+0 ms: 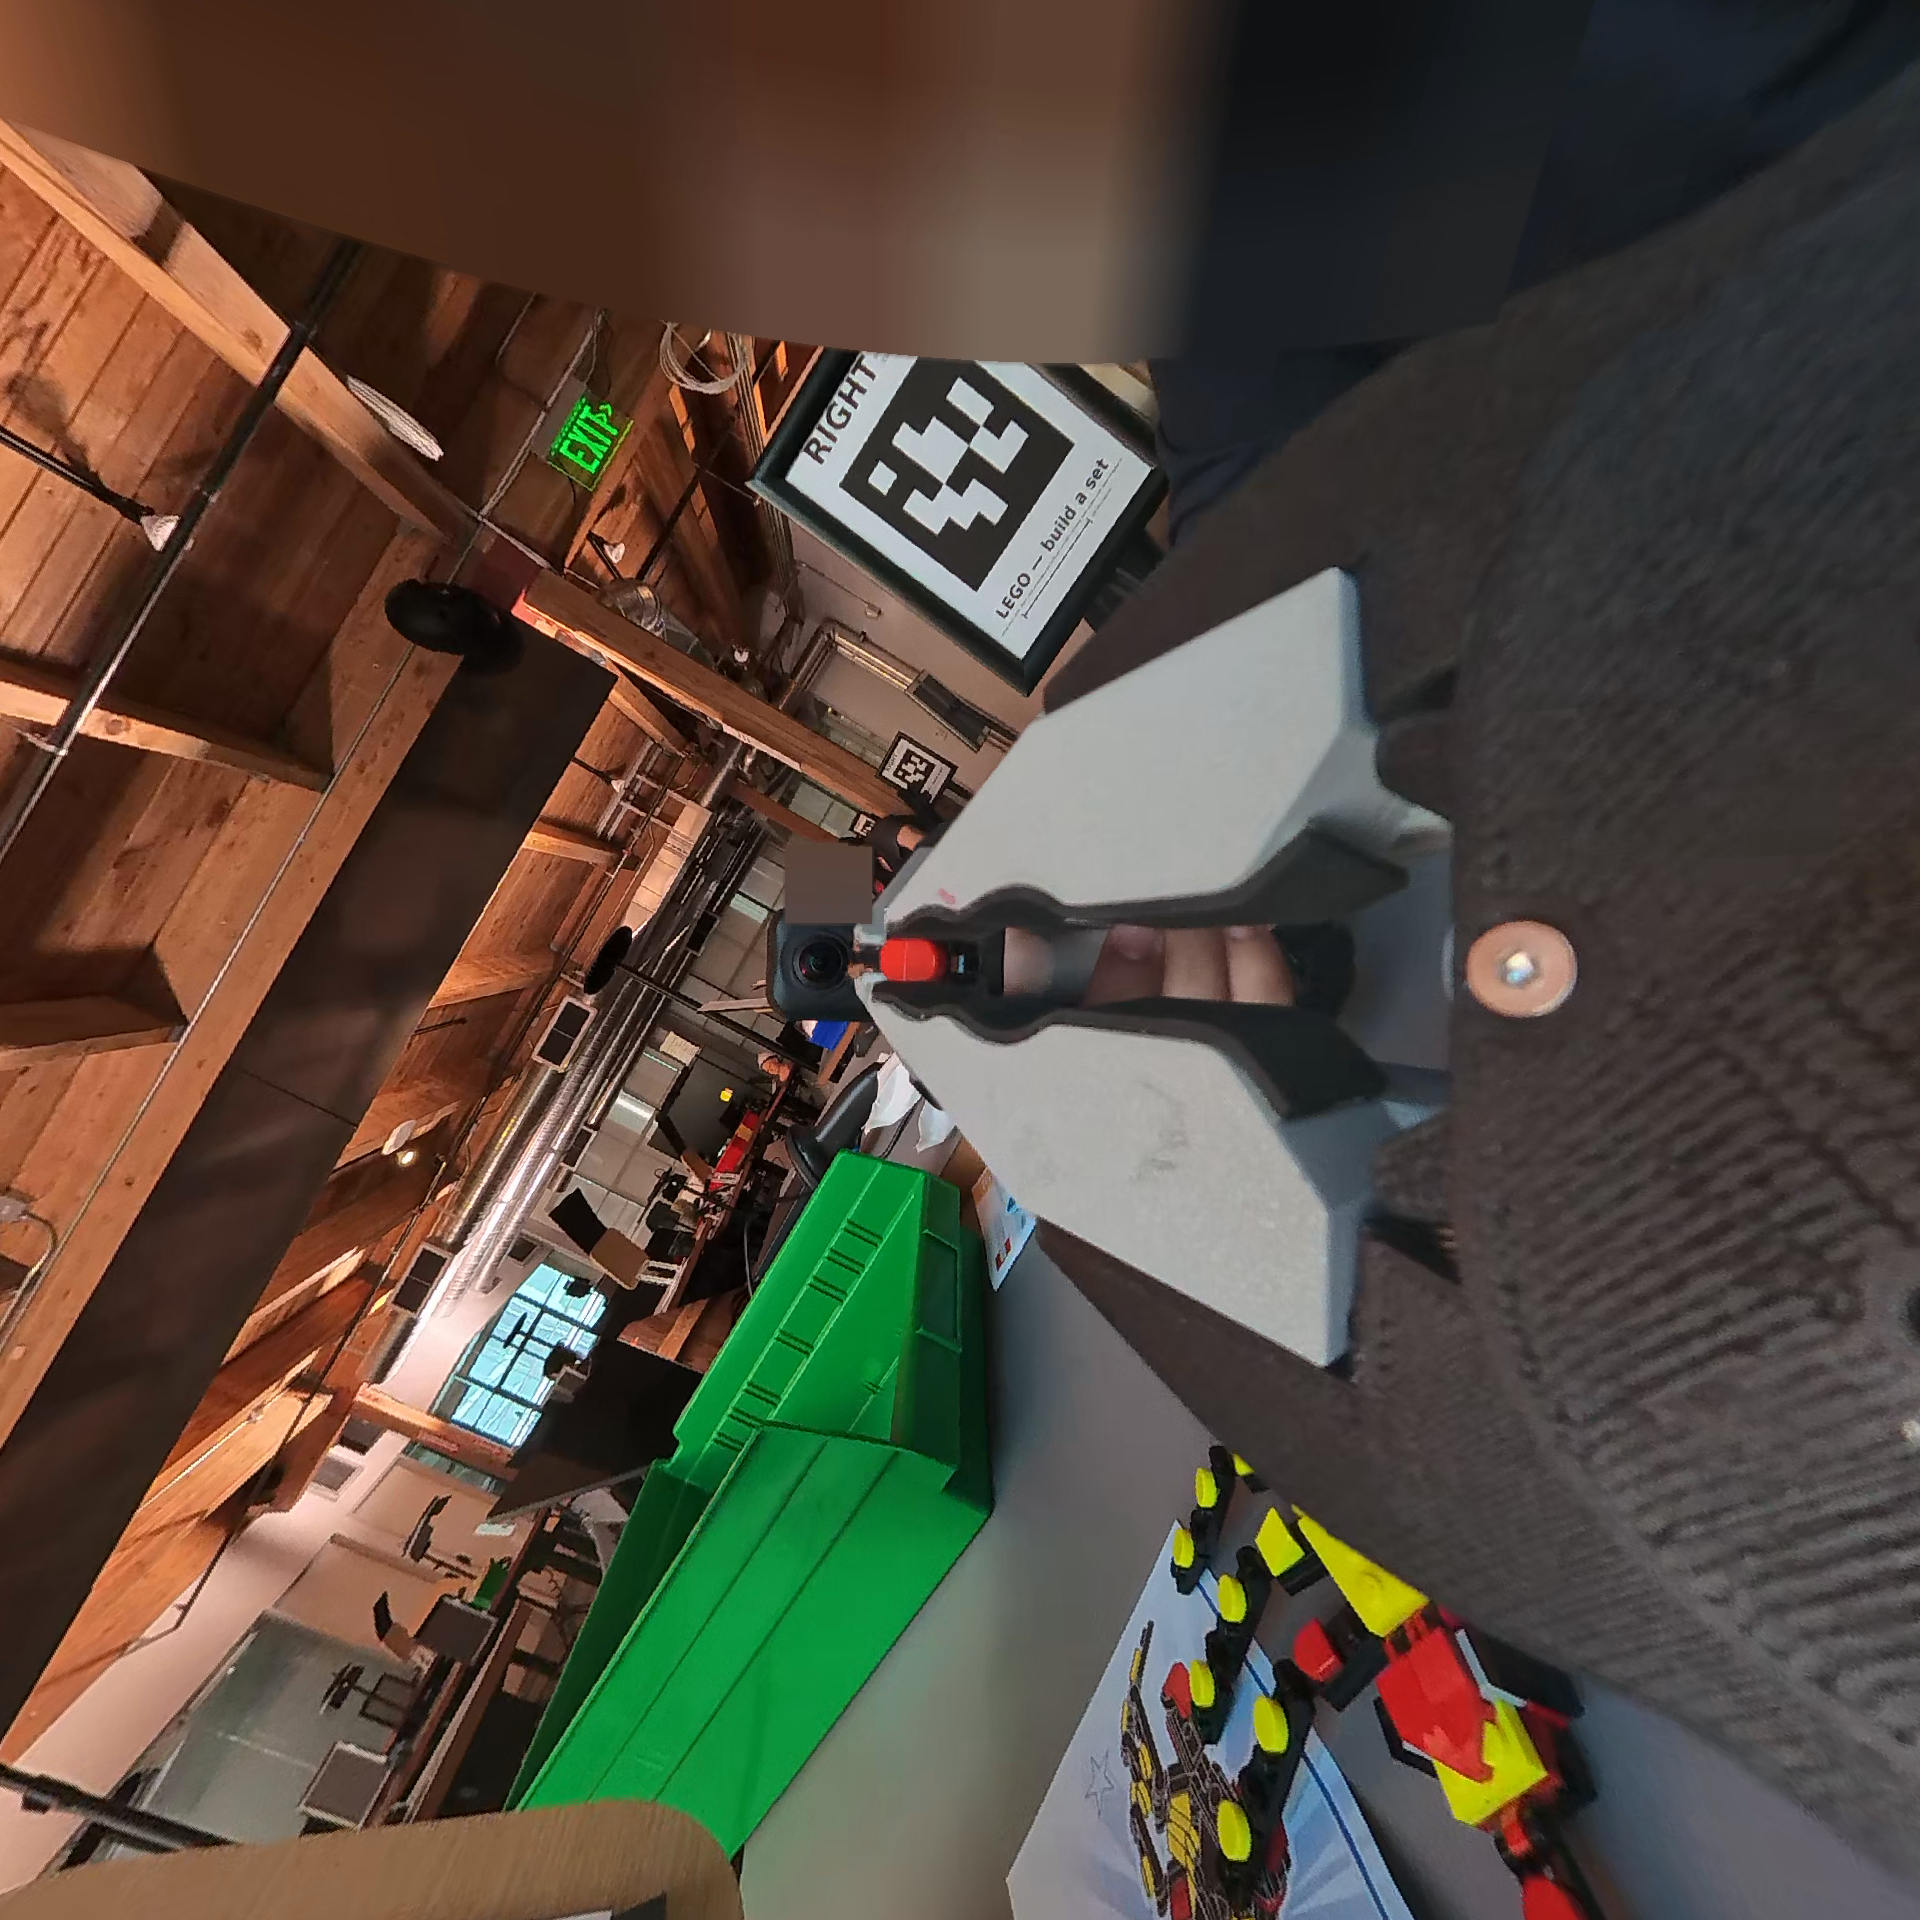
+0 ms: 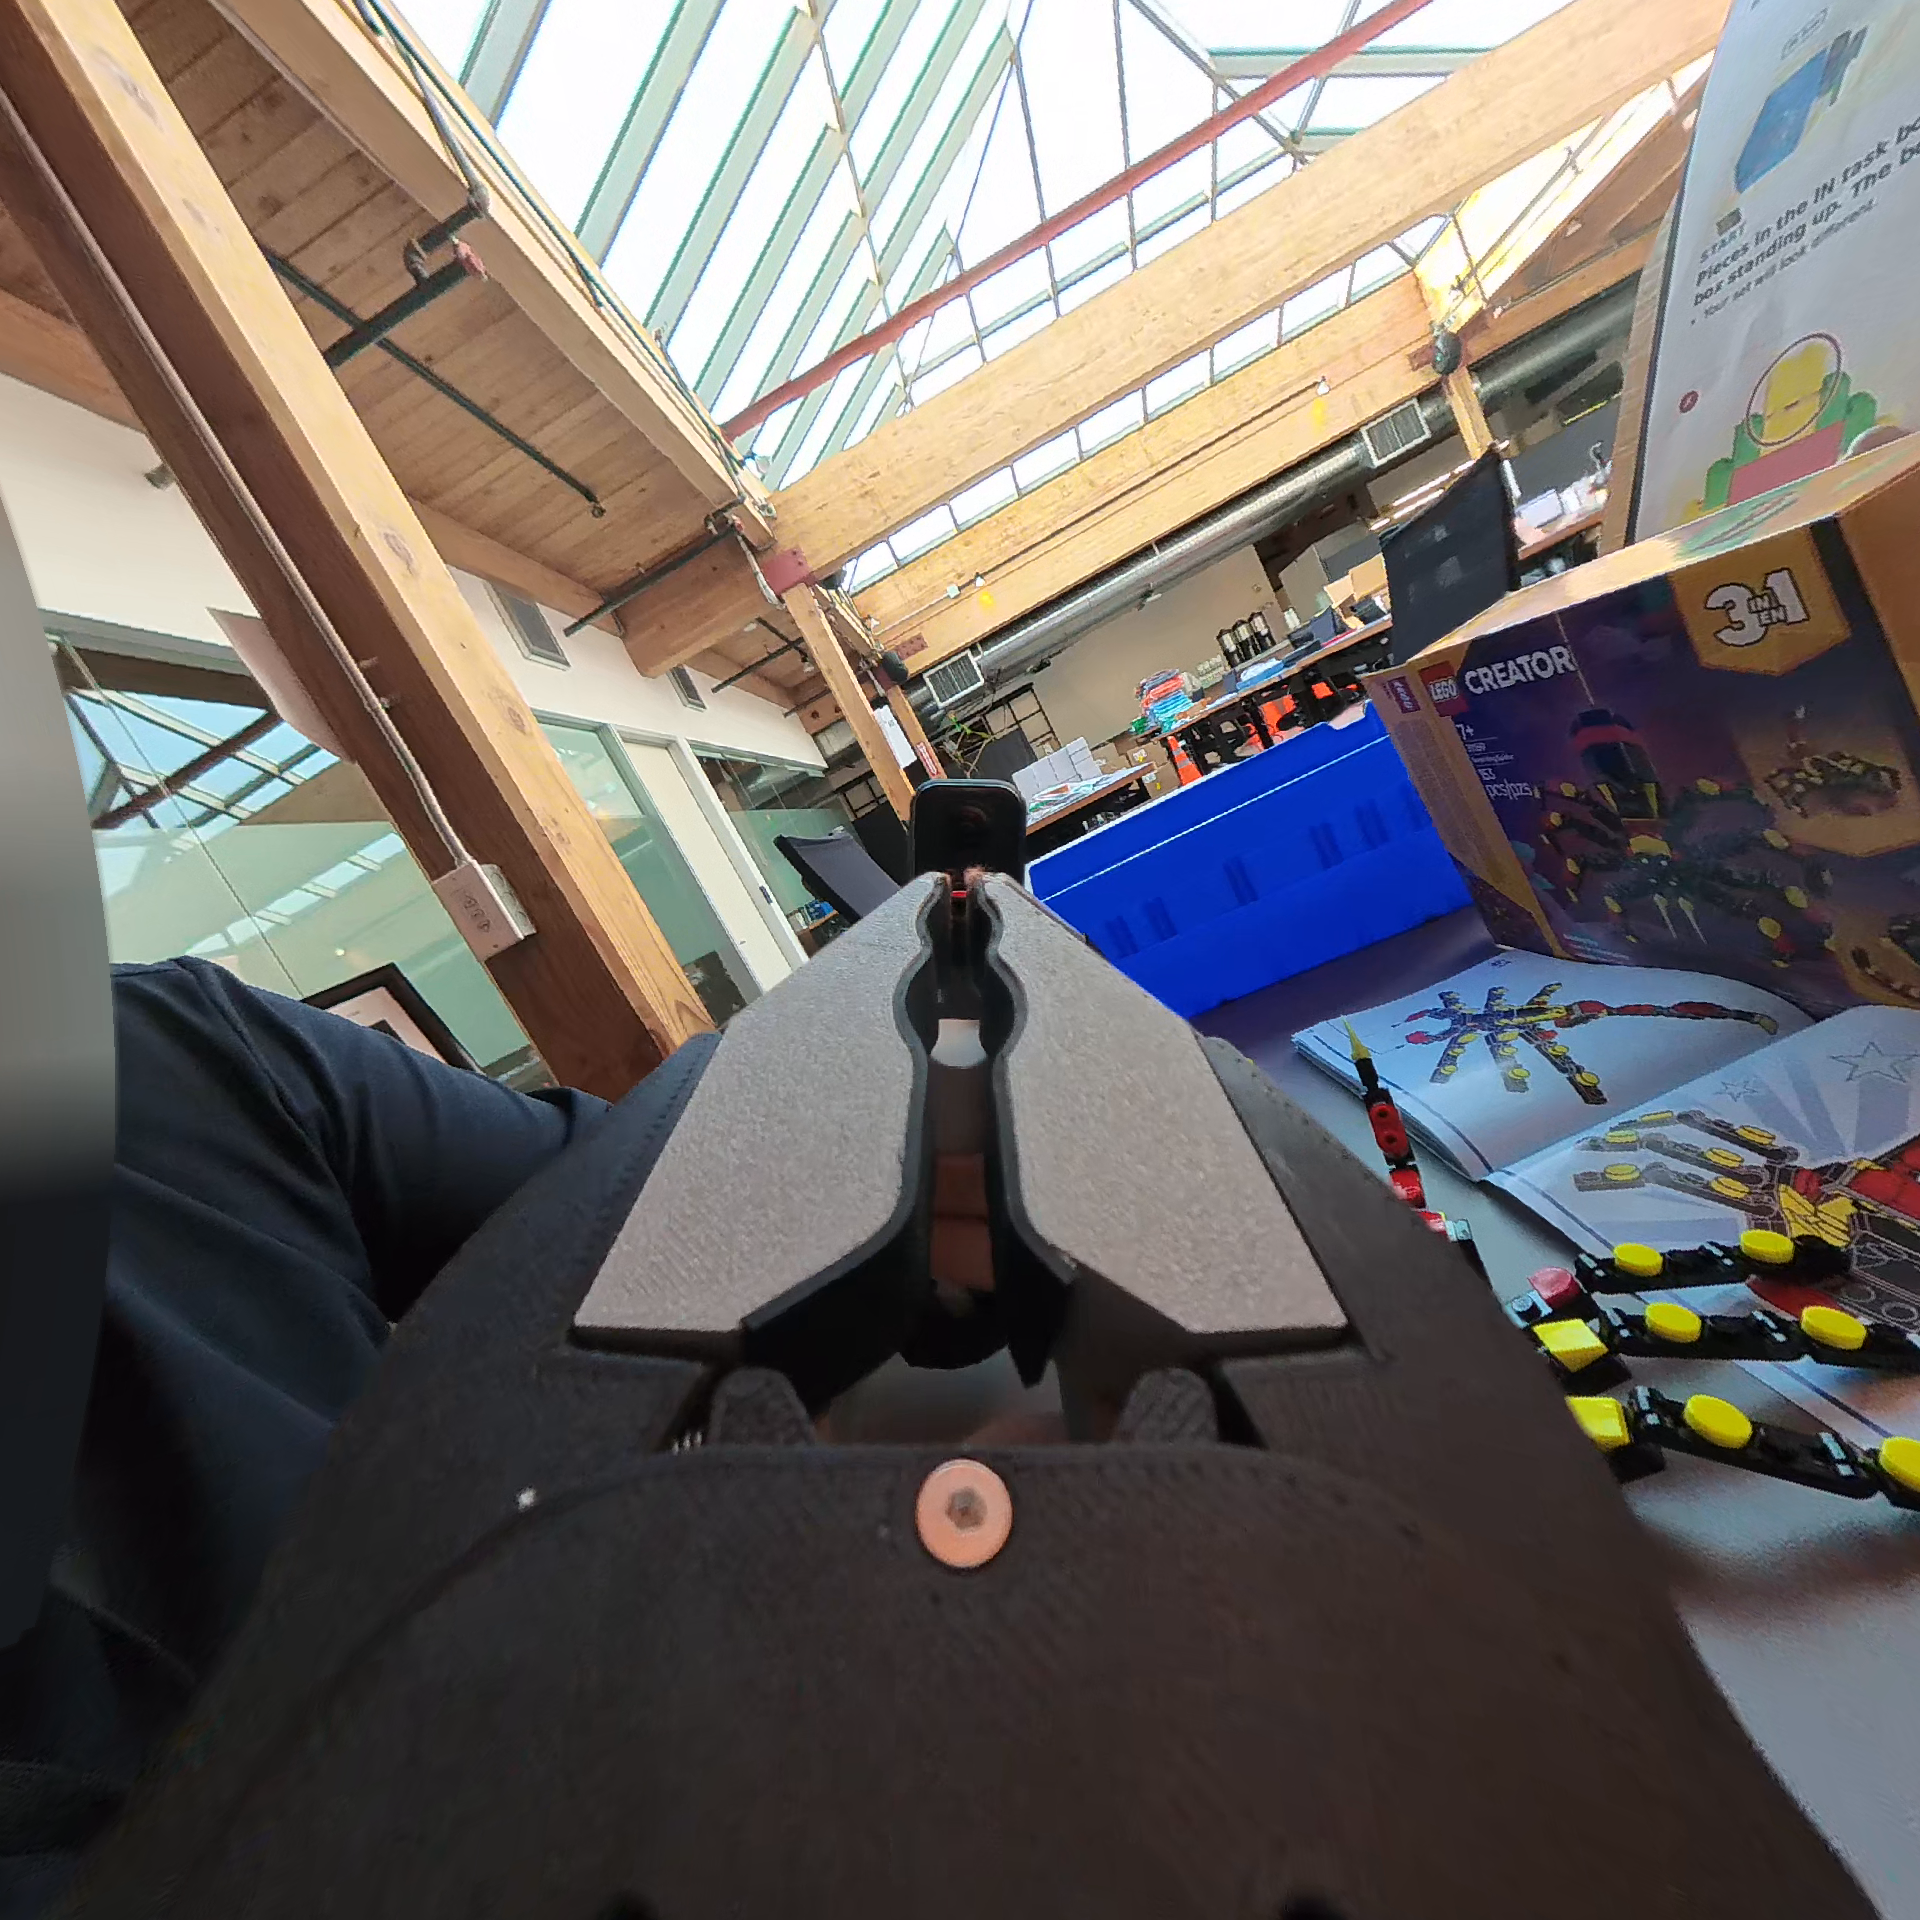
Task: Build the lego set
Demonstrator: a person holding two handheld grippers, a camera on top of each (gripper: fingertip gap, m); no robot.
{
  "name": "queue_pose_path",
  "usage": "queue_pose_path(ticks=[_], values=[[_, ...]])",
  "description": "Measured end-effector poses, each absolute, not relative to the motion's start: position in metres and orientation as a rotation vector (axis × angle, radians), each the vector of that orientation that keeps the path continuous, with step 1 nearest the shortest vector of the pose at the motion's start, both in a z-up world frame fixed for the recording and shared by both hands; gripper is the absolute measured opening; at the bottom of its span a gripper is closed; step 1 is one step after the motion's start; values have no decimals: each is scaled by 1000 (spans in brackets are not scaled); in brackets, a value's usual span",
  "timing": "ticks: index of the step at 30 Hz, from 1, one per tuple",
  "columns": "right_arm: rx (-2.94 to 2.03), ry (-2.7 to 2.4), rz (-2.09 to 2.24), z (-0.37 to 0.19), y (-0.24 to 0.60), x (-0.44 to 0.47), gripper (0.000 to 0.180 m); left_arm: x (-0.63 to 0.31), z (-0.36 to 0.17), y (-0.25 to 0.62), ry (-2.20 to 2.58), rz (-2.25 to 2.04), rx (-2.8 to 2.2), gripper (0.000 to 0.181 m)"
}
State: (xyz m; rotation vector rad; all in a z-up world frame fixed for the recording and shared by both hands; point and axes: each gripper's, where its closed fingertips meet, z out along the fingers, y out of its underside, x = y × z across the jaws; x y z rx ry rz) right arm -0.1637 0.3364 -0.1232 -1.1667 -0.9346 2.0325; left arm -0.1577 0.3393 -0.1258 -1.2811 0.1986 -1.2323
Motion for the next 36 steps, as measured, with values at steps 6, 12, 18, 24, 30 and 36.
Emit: queue_pose_path(ticks=[6,12,18,24,30,36], values=[[-1167,-931,2066,-123,338,-162,0,-155,-127,340,203,-1305,-1285,4],[-1165,-938,2076,-123,339,-159,0,-151,-129,341,170,-1470,-1281,5],[-1153,-942,2098,-123,338,-157,0,-148,-129,340,222,-1404,-1311,5],[-1148,-962,2100,-123,337,-157,0,-145,-131,338,241,-1422,-1334,5],[-1146,-973,2096,-123,338,-156,0,-145,-133,337,243,-1454,-1345,6],[-1132,-957,2090,-118,344,-151,0,-143,-137,337,267,-1424,-1371,4]])
